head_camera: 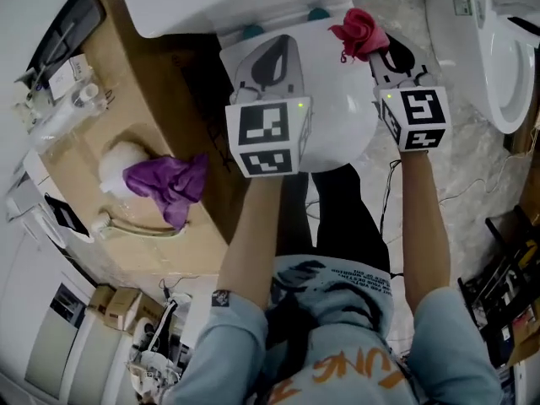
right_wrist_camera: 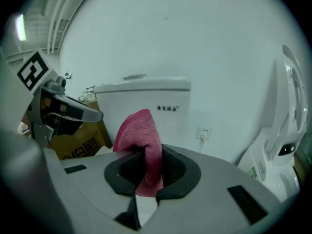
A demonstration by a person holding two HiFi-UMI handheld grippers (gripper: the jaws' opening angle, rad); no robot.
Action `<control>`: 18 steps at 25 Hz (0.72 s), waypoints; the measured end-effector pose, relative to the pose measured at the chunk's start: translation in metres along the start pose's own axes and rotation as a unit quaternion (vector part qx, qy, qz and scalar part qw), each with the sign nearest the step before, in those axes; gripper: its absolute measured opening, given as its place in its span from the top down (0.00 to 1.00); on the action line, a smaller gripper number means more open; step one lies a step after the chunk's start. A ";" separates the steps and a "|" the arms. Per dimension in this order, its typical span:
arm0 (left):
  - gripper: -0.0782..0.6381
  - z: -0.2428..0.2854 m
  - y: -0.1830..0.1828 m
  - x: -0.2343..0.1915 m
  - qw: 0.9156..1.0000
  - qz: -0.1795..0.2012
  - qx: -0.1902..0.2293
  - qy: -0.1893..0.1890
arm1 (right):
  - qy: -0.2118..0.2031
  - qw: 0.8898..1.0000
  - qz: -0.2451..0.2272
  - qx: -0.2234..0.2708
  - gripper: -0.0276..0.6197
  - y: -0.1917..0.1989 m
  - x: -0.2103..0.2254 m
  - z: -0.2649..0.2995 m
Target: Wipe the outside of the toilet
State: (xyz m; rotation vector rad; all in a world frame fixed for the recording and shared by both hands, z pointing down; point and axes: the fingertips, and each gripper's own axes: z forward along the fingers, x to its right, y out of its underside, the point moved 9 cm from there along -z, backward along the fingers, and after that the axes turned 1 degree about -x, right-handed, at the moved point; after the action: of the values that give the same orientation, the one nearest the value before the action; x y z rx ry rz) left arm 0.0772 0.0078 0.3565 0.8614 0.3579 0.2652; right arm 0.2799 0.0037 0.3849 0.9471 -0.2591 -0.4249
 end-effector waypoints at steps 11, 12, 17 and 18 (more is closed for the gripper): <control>0.86 -0.173 -0.090 -0.030 0.993 -0.041 0.115 -0.009 | -0.014 0.991 0.061 0.122 0.86 -0.142 -0.097 -0.093; 0.86 -0.188 -0.099 -0.030 0.990 -0.050 0.131 -0.014 | -0.018 0.989 0.058 0.134 0.86 -0.158 -0.107 -0.101; 0.86 -0.241 -0.144 -0.024 0.980 -0.039 0.193 -0.030 | -0.023 0.981 0.057 0.187 0.86 -0.224 -0.141 -0.140; 0.86 -0.251 -0.151 -0.022 0.979 -0.031 0.200 -0.031 | -0.022 0.979 0.059 0.196 0.86 -0.234 -0.145 -0.150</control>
State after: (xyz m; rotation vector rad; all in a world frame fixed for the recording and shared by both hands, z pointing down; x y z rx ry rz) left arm -0.0333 0.0780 0.0941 1.2493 0.3861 0.1077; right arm 0.1553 0.0594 0.1029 1.3015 -0.4478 -0.2884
